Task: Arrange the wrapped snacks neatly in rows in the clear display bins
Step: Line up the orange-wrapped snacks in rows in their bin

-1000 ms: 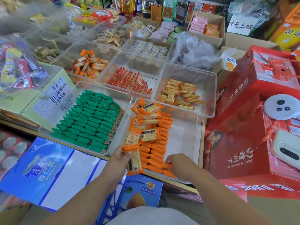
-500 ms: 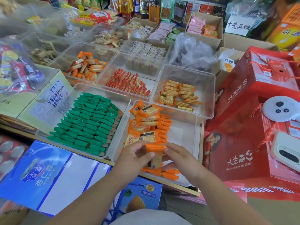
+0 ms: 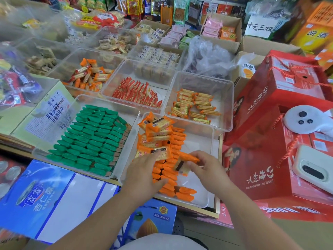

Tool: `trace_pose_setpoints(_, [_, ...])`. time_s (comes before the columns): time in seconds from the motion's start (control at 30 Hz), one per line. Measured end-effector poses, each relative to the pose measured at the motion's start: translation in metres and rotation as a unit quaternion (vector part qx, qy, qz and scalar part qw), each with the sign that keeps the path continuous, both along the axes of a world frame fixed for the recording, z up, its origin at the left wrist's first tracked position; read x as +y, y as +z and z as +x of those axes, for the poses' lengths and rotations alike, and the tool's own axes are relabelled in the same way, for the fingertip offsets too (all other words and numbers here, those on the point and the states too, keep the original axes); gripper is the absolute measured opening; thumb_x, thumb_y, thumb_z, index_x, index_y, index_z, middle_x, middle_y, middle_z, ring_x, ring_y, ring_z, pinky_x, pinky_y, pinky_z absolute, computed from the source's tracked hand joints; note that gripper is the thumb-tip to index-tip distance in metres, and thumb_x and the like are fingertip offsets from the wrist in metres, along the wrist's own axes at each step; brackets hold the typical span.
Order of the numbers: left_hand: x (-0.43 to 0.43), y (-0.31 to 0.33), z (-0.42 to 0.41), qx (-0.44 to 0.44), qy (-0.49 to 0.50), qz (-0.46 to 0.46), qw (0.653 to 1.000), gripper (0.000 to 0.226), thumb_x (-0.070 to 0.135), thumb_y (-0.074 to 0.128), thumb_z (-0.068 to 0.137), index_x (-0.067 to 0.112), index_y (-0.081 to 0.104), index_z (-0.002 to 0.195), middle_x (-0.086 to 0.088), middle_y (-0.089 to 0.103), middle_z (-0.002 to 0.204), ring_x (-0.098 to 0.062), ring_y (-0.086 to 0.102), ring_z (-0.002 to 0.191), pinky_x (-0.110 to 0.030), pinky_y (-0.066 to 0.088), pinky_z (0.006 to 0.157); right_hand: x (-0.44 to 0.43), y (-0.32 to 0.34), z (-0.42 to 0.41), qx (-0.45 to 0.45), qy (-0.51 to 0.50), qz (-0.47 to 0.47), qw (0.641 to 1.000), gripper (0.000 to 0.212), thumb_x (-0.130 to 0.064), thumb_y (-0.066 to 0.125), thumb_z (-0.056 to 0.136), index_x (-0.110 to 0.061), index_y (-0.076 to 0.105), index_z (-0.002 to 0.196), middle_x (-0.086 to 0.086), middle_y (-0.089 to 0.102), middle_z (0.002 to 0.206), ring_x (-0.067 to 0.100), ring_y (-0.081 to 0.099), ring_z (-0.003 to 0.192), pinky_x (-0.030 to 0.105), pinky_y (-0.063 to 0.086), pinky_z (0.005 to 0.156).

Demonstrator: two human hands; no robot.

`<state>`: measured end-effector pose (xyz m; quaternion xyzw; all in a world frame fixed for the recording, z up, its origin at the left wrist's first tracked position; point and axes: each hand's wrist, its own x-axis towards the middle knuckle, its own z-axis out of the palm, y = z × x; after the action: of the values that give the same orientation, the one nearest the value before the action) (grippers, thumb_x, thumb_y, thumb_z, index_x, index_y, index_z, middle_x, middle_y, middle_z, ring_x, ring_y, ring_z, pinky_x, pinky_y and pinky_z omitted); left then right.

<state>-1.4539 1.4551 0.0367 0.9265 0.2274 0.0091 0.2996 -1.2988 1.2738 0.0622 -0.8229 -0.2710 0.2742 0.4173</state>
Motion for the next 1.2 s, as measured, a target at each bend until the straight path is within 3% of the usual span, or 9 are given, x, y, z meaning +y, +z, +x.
trace_pose_setpoints(0.07, [0.009,-0.011,-0.009,0.074,0.013,0.093,0.993,0.097,0.063,0.071,0.081,0.033,0.021,0.158,0.001,0.030,0.161,-0.023,0.025,0.146,-0.043,0.029,0.119,-0.006,-0.005,0.009,-0.082,-0.002,-0.060,0.995,0.013,-0.024,0.064,0.095,-0.036,0.061,0.099,-0.015,0.068,0.089,0.002,0.062,0.084,0.014,0.047,0.066])
trace_pose_setpoints(0.2, [0.018,-0.032,-0.024,0.132,0.027,0.064,0.989,0.105,0.062,0.072,0.081,0.029,0.012,0.161,-0.004,0.009,0.167,-0.027,0.016,0.151,-0.043,0.029,0.119,-0.006,-0.024,0.008,-0.171,0.105,-0.211,0.957,0.012,-0.022,0.057,0.097,-0.031,0.050,0.097,-0.014,0.057,0.079,0.005,0.052,0.068,0.025,0.039,0.055])
trace_pose_setpoints(0.37, [0.029,-0.032,-0.017,0.114,0.004,0.090,0.989,0.103,0.060,0.070,0.084,0.027,0.009,0.161,-0.001,-0.001,0.168,-0.025,0.018,0.151,-0.039,0.035,0.115,0.010,-0.049,-0.010,-0.132,0.215,-0.363,0.897,0.024,-0.006,0.046,0.094,-0.016,0.048,0.115,0.002,0.053,0.088,0.021,0.052,0.077,0.032,0.039,0.060])
trace_pose_setpoints(0.53, [0.047,-0.023,0.009,0.128,-0.030,0.096,0.987,0.100,0.044,0.073,0.088,0.025,0.006,0.161,0.002,-0.015,0.168,-0.025,0.041,0.141,-0.037,0.051,0.100,0.019,-0.062,-0.020,-0.016,0.214,-0.362,0.907,0.032,-0.015,0.043,0.099,-0.017,0.045,0.131,0.008,0.060,0.109,0.022,0.055,0.088,0.029,0.040,0.067])
trace_pose_setpoints(0.63, [0.056,-0.020,0.025,0.165,-0.067,0.105,0.979,0.093,0.032,0.072,0.091,0.022,0.010,0.161,-0.002,-0.004,0.169,-0.027,0.039,0.142,-0.039,0.049,0.103,0.024,-0.068,-0.022,0.026,0.201,-0.359,0.911,0.027,-0.025,0.044,0.101,-0.018,0.050,0.126,0.010,0.063,0.121,0.025,0.060,0.103,0.029,0.042,0.077])
trace_pose_setpoints(0.77, [0.059,-0.018,0.040,0.225,-0.090,0.172,0.955,0.073,0.020,0.060,0.093,0.019,0.024,0.156,-0.007,0.040,0.147,-0.028,0.045,0.126,-0.043,0.048,0.101,0.021,-0.076,-0.029,0.042,0.161,-0.341,0.925,0.021,-0.031,0.045,0.099,-0.020,0.052,0.114,0.008,0.063,0.116,0.023,0.060,0.095,0.030,0.042,0.074])
trace_pose_setpoints(0.93, [0.055,-0.010,0.052,0.268,-0.132,0.284,0.911,0.035,0.027,0.060,0.091,0.023,0.061,0.126,-0.003,0.054,0.123,-0.024,0.046,0.115,-0.037,0.045,0.097,0.018,-0.070,-0.028,0.085,0.130,-0.297,0.942,0.049,-0.029,0.047,0.095,-0.023,0.041,0.143,0.007,0.060,0.129,0.019,0.056,0.099,0.029,0.044,0.081])
trace_pose_setpoints(1.07, [0.057,-0.005,0.051,0.253,-0.140,0.182,0.940,0.038,0.023,0.067,0.088,0.028,0.054,0.123,-0.003,0.048,0.125,-0.024,0.051,0.111,-0.038,0.049,0.092,0.019,-0.064,-0.024,0.072,0.153,-0.296,0.940,0.054,-0.039,0.052,0.096,-0.025,0.038,0.146,0.006,0.057,0.136,0.025,0.057,0.116,0.034,0.048,0.095])
trace_pose_setpoints(1.2, [0.056,-0.002,0.027,0.174,-0.087,0.068,0.979,0.030,0.019,0.066,0.088,0.037,0.047,0.101,0.006,0.062,0.106,-0.015,0.060,0.087,-0.031,0.051,0.069,0.022,-0.051,-0.003,0.055,0.156,-0.309,0.937,0.058,-0.054,0.054,0.095,-0.027,0.044,0.145,0.004,0.056,0.138,0.022,0.057,0.116,0.028,0.044,0.082])
